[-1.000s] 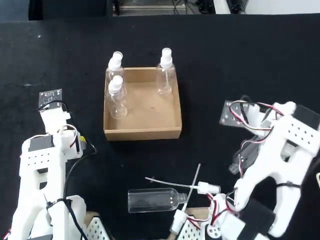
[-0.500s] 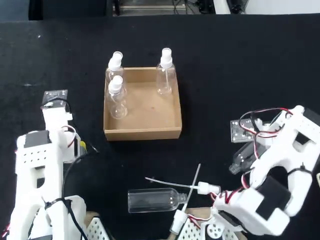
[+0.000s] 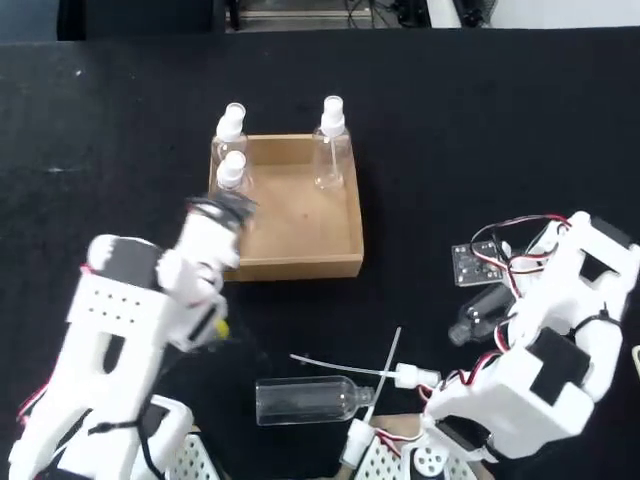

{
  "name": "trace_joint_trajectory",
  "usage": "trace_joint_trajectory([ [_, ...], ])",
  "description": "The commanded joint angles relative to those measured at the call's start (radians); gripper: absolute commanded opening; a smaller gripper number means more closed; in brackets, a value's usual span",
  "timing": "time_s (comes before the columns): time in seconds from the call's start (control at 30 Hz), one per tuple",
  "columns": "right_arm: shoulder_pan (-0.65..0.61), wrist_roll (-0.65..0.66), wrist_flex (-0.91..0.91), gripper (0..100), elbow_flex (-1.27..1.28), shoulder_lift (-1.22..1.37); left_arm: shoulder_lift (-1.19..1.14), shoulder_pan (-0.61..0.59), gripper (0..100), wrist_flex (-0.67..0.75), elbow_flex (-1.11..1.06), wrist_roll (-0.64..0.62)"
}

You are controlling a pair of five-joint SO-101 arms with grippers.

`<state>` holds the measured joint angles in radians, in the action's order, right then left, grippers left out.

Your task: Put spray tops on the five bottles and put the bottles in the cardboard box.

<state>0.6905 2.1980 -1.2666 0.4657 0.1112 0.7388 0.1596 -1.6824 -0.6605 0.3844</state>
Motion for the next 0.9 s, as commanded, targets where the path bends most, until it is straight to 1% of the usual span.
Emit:
trace_joint_trajectory([
  [0.0, -0.014, 0.005, 0.052, 21.4, -0.013, 0.012, 0.012, 0.208, 18, 0.005, 0.005, -0.011],
  [0.03, -0.014, -0.014, 0.054, 15.8, -0.013, 0.016, 0.012, 0.236, 18, 0.023, -0.004, -0.011],
  [0.1, -0.017, -0.109, 0.054, 3.2, -0.016, 0.015, 0.012, 0.28, 18, 0.057, -0.012, -0.011],
  [0.13, -0.021, -0.175, 0.054, 0.5, -0.018, 0.01, 0.012, 0.298, 18, 0.071, -0.012, -0.011],
  [0.2, -0.023, -0.304, 0.054, 4.2, -0.016, -0.01, 0.012, 0.334, 18, 0.094, -0.005, -0.012],
  [0.27, -0.023, -0.428, 0.054, 1.1, -0.012, -0.033, 0.012, 0.374, 18, 0.112, -0.004, -0.012],
  [0.43, -0.003, -0.859, 0.061, 1.0, -0.019, -0.102, 0.012, 0.516, 18, 0.201, -0.036, -0.02],
  [0.5, 0.006, -0.991, 0.061, 1.0, -0.019, -0.145, 0.012, 0.576, 18, 0.249, -0.045, -0.02],
  [0.57, 0.025, -1.063, 0.061, 1.0, -0.018, -0.196, 0.012, 0.63, 18, 0.293, -0.045, -0.055],
  [0.63, 0.04, -1.108, 0.061, 1.0, -0.018, -0.236, 0.011, 0.674, 18, 0.325, -0.042, -0.101],
  [0.77, 0.054, -1.132, 0.054, 1.0, -0.012, -0.274, -0.002, 0.753, 18, 0.374, -0.047, -0.164],
  [0.87, 0.055, -1.132, 0.058, 1.0, -0.015, -0.274, -0.071, 0.805, 18, 0.433, -0.056, -0.213],
])
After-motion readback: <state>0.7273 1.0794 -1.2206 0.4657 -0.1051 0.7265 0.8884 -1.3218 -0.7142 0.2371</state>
